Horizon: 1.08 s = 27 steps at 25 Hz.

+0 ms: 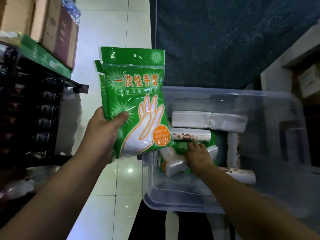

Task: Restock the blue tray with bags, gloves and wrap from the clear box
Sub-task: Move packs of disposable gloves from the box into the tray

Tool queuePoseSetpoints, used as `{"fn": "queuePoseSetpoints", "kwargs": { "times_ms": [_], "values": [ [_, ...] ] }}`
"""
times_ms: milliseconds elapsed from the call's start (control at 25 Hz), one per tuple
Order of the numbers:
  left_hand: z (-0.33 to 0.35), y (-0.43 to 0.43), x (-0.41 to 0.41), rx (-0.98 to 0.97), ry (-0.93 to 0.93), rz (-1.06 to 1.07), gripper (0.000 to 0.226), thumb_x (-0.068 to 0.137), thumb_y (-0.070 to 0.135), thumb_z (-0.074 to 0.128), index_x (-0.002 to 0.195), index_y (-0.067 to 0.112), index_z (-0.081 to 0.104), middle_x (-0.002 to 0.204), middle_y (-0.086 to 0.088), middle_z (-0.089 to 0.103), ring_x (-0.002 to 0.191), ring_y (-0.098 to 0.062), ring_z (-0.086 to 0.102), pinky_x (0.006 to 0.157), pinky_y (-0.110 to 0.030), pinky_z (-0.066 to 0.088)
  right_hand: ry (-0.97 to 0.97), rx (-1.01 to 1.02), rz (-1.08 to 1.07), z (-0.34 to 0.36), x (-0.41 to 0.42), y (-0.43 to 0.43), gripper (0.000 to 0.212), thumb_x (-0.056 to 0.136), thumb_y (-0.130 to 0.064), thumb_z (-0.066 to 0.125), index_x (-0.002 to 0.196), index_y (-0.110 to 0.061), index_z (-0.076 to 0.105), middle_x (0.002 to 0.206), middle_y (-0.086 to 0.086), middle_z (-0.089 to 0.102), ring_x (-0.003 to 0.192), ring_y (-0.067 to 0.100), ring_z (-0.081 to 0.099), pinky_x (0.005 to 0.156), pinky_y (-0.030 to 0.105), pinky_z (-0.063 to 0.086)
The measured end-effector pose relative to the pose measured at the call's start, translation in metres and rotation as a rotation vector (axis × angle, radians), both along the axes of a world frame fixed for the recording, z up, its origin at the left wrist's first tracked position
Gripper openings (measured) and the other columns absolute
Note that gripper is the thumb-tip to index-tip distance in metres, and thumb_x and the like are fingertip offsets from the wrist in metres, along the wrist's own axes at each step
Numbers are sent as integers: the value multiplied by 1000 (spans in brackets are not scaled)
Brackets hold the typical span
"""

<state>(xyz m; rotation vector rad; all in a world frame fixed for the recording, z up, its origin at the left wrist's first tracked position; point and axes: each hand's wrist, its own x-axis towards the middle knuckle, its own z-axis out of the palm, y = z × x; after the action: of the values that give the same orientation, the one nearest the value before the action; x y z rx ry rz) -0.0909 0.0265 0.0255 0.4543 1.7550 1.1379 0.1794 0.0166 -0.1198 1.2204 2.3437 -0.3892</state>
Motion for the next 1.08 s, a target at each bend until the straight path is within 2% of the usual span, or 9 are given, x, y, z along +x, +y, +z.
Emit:
{"fn": "queuePoseSetpoints", "kwargs": {
  "times_ms": [80, 160, 320, 440, 560, 680, 760, 840, 1080],
  "values": [
    [9, -3, 1, -4, 34, -28, 22, 67, 28, 72, 87, 31, 65, 88, 1, 76, 80, -22, 73, 69, -42, 58, 93, 17, -88, 27, 10, -2, 23, 68, -21, 76, 88, -13, 69, 98, 14, 62, 88, 34, 61, 72, 38, 50],
    [24, -10, 3, -2, 73, -76, 23, 65, 31, 72, 87, 32, 64, 90, -1, 75, 84, -25, 72, 78, -47, 57, 198, -13, -324, 66, 22, -2, 24, 76, -24, 69, 98, -15, 64, 100, 14, 66, 84, 36, 64, 64, 36, 48],
    [68, -22, 16, -17, 111, -165, 38, 62, 35, 69, 98, 23, 62, 94, -5, 72, 88, -28, 69, 84, -51, 54, 570, 97, -1016, 158, 50, -1, 26, 77, -23, 69, 103, -19, 63, 91, 15, 71, 80, 37, 65, 62, 34, 47],
    [105, -15, 47, 29, 57, -256, 47, 62, 31, 67, 105, 15, 59, 101, -13, 69, 91, -31, 67, 87, -55, 52, 914, 101, -1332, 232, 75, 1, 18, 77, -11, 69, 93, -14, 63, 87, 15, 70, 82, 32, 66, 74, 49, 56],
    [146, 0, 95, 134, -6, -386, 38, 66, 23, 74, 100, 15, 60, 96, -13, 70, 85, -29, 67, 79, -44, 55, 1099, 221, -1425, 306, 109, -21, 17, 79, -9, 70, 90, -19, 61, 87, 7, 69, 83, 21, 67, 77, 44, 57],
    [179, 8, 153, 222, -54, -522, 23, 78, 12, 71, 97, 18, 59, 89, -4, 70, 76, -19, 67, 62, -28, 49, 1194, 322, -1477, 359, 147, -57, 19, 79, -10, 71, 92, -19, 61, 87, 2, 69, 81, 14, 67, 64, 25, 57],
    [197, 8, 183, 266, -66, -598, 19, 79, 12, 70, 93, 18, 60, 88, -3, 70, 73, -18, 66, 64, -29, 50, 1182, 393, -1508, 380, 169, -80, 21, 78, -11, 72, 88, -25, 59, 84, -5, 67, 76, 4, 64, 52, 12, 51],
    [218, 0, 236, 301, -100, -721, 16, 78, 12, 70, 88, 19, 60, 88, -6, 71, 75, -22, 67, 71, -35, 53, 1178, 561, -1579, 407, 207, -126, 24, 77, -9, 73, 85, -26, 59, 79, -9, 66, 66, -4, 63, 48, 8, 47],
    [267, -43, 351, 381, -247, -913, 17, 80, 8, 67, 92, 19, 62, 91, -12, 71, 76, -27, 69, 72, -39, 55, 1215, 826, -1773, 450, 289, -245, 22, 71, -7, 77, 81, -19, 62, 63, -12, 72, 59, -1, 67, 46, 11, 48]
  ]
}}
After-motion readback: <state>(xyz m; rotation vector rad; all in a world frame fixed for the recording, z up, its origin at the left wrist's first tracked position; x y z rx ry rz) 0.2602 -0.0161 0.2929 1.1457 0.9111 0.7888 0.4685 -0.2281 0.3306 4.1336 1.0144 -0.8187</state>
